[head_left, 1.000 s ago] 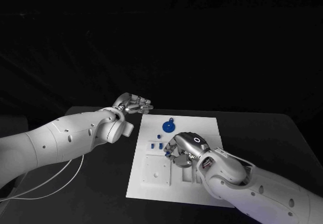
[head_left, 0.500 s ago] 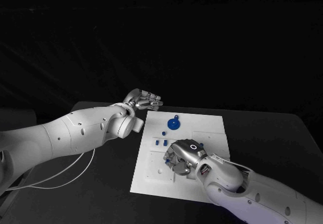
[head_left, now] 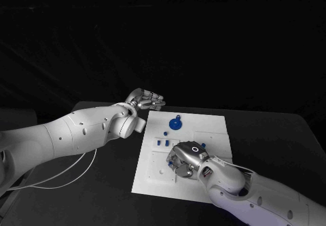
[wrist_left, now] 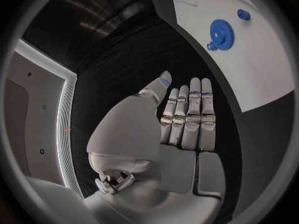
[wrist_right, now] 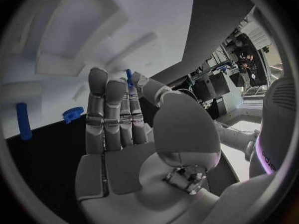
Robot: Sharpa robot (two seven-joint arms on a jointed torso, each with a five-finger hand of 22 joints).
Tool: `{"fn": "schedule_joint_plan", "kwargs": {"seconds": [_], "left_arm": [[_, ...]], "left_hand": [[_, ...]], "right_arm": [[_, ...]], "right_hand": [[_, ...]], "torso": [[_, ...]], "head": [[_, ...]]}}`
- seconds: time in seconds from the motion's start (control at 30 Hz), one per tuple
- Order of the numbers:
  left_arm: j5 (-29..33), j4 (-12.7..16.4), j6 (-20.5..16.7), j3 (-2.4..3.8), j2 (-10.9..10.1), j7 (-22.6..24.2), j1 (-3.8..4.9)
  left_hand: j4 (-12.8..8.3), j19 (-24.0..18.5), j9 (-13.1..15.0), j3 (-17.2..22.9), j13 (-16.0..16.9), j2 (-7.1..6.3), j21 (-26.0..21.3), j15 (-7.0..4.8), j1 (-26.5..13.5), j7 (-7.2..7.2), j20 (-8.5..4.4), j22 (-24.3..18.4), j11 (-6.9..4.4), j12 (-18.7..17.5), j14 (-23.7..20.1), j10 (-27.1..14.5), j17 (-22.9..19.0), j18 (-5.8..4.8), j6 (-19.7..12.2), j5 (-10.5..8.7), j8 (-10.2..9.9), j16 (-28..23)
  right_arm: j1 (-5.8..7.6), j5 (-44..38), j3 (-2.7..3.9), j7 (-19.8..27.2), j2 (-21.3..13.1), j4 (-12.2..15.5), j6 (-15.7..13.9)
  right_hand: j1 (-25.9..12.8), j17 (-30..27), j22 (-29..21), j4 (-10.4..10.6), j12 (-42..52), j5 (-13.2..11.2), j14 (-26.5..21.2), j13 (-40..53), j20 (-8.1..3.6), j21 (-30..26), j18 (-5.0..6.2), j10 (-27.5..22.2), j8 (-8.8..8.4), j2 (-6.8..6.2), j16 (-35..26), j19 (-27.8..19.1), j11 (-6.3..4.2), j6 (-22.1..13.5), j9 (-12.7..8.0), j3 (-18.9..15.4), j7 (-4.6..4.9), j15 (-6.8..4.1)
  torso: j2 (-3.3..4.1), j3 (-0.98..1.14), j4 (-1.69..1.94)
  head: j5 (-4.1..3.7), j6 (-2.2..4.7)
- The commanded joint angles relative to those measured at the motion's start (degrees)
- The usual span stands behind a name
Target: Assemble the parts on the task board
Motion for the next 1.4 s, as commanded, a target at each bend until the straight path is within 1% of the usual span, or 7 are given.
{"fn": "schedule_joint_plan", "kwargs": {"seconds": [0.03, 0.13, 0.17, 0.33, 0.53, 1.07, 1.4], "left_arm": [[0.1, 0.2, 0.5, 0.06, 0.0, 0.8, 0.07], [0.1, 0.2, 0.5, 0.06, 0.0, 0.8, 0.07], [0.1, 0.2, 0.5, 0.06, 0.0, 0.8, 0.07], [0.1, 0.2, 0.6, 0.06, -0.1, 0.7, 0.07], [0.1, 0.2, 0.6, 0.06, 0.0, 0.6, 0.07], [0.1, 0.2, 0.7, 0.06, 0.0, 0.6, 0.07], [0.0, 0.2, 0.7, 0.06, 0.0, 0.5, 0.07]], "left_hand": [[0.0, -0.4, 0.0, 0.3, 0.0, 0.57, 0.3, 0.03, 0.1, 0.26, -0.01, -0.1, 0.34, 0.2, -0.3, -0.2, -0.1, -0.33, 0.2, 0.32, -0.2, -0.2], [0.0, -0.4, 0.0, 0.3, 0.0, 0.57, 0.3, 0.06, 0.1, 0.28, 0.02, -0.1, 0.36, 0.2, -0.4, -0.2, -0.1, -0.31, 0.2, 0.32, -0.2, -0.2], [0.0, -0.4, 0.0, 0.3, 0.0, 0.57, 0.3, 0.06, 0.1, 0.28, 0.02, -0.1, 0.36, 0.2, -0.4, -0.2, -0.1, -0.31, 0.2, 0.32, -0.2, -0.2], [0.0, -0.5, 0.0, 0.2, 0.0, 0.58, 0.3, 0.09, 0.1, 0.28, 0.07, -0.1, 0.38, 0.2, -0.5, -0.3, -0.2, -0.30, 0.1, 0.32, -0.2, -0.2], [0.0, -0.6, 0.0, 0.2, 0.0, 0.57, 0.2, 0.13, 0.0, 0.28, 0.11, -0.1, 0.40, 0.2, -0.6, -0.4, -0.2, -0.30, 0.1, 0.31, -0.2, -0.2], [-0.1, -0.7, 0.0, 0.2, 0.0, 0.61, 0.2, 0.21, 0.1, 0.28, 0.20, -0.3, 0.44, 0.2, -0.8, -0.4, -0.2, -0.27, 0.1, 0.32, -0.2, -0.2], [-0.1, -0.7, 0.0, 0.2, 0.0, 0.61, 0.2, 0.21, 0.1, 0.28, 0.20, -0.3, 0.44, 0.2, -0.8, -0.4, -0.2, -0.27, 0.1, 0.32, -0.2, -0.2]], "right_arm": [[-0.17, -2.3, -0.05, -0.9, -0.1, 0.0, -0.2], [-0.27, -2.5, -0.06, -1.2, -0.1, 0.1, -0.5], [-0.30, -2.6, -0.06, -1.3, -0.1, 0.1, -0.7], [-0.42, -3.0, -0.05, -1.7, -0.2, 0.1, -1.2], [-0.49, -3.2, -0.05, -2.0, -0.2, 0.0, -1.3], [-0.63, -3.6, -0.04, -2.5, -0.2, 0.1, -2.0], [-0.65, -3.2, -0.04, -2.1, -0.5, 0.1, -0.7]], "right_hand": [[-0.1, 0.0, 0.1, -0.4, 0.2, 0.1, 0.5, 0.1, -0.49, 0.3, 0.74, 0.2, 0.40, 0.44, -0.2, 2.0, 0.02, 0.5, 0.1, 0.1, 0.10, -0.04], [-0.1, 0.0, 0.2, -0.4, 0.2, 0.1, 0.5, 0.1, -0.49, 0.3, 0.74, 0.2, 0.40, 0.44, -0.2, 2.0, 0.02, 0.5, 0.1, 0.1, 0.09, -0.04], [-0.1, 0.0, 0.2, -0.4, 0.2, 0.1, 0.5, 0.1, -0.50, 0.4, 0.73, 0.2, 0.40, 0.43, -0.1, 2.0, 0.01, 0.5, 0.1, 0.2, 0.09, -0.04], [-0.2, 0.0, 0.3, -0.5, 0.2, 0.1, 0.5, 0.1, -0.50, 0.5, 0.73, 0.3, 0.40, 0.42, -0.1, 2.0, 0.01, 0.6, 0.1, 0.2, 0.08, -0.04], [-0.2, 0.0, 0.4, -0.5, 0.2, 0.1, 0.5, 0.1, -0.51, 0.7, 0.72, 0.3, 0.40, 0.38, 0.0, 2.0, 0.00, 0.6, 0.1, 0.3, 0.08, -0.05], [-0.1, 0.0, 0.7, -0.5, 0.2, 0.0, 0.5, 0.1, -0.53, 1.1, 0.72, 0.3, 0.40, 0.32, 0.0, 2.0, -0.01, 0.7, 0.0, 0.5, 0.05, -0.07], [-0.2, 0.0, 0.8, -0.5, 0.2, 0.0, 0.4, 0.1, -0.53, 1.2, 0.72, 0.4, 0.39, 0.28, 0.1, 2.0, -0.02, 0.7, 0.0, 0.5, 0.06, -0.07]], "torso": [[0.01, 0.00, 0.01], [0.00, 0.00, 0.02], [0.00, 0.00, 0.02], [0.01, 0.00, -0.02], [-0.02, 0.05, 0.02], [0.00, -0.04, 0.03], [-0.02, -0.06, -0.01]], "head": [[0.00, 0.07], [-0.07, 0.09], [-0.17, 0.29], [-0.32, 0.48], [0.07, 0.44], [0.05, 0.41], [0.08, 0.32]]}}
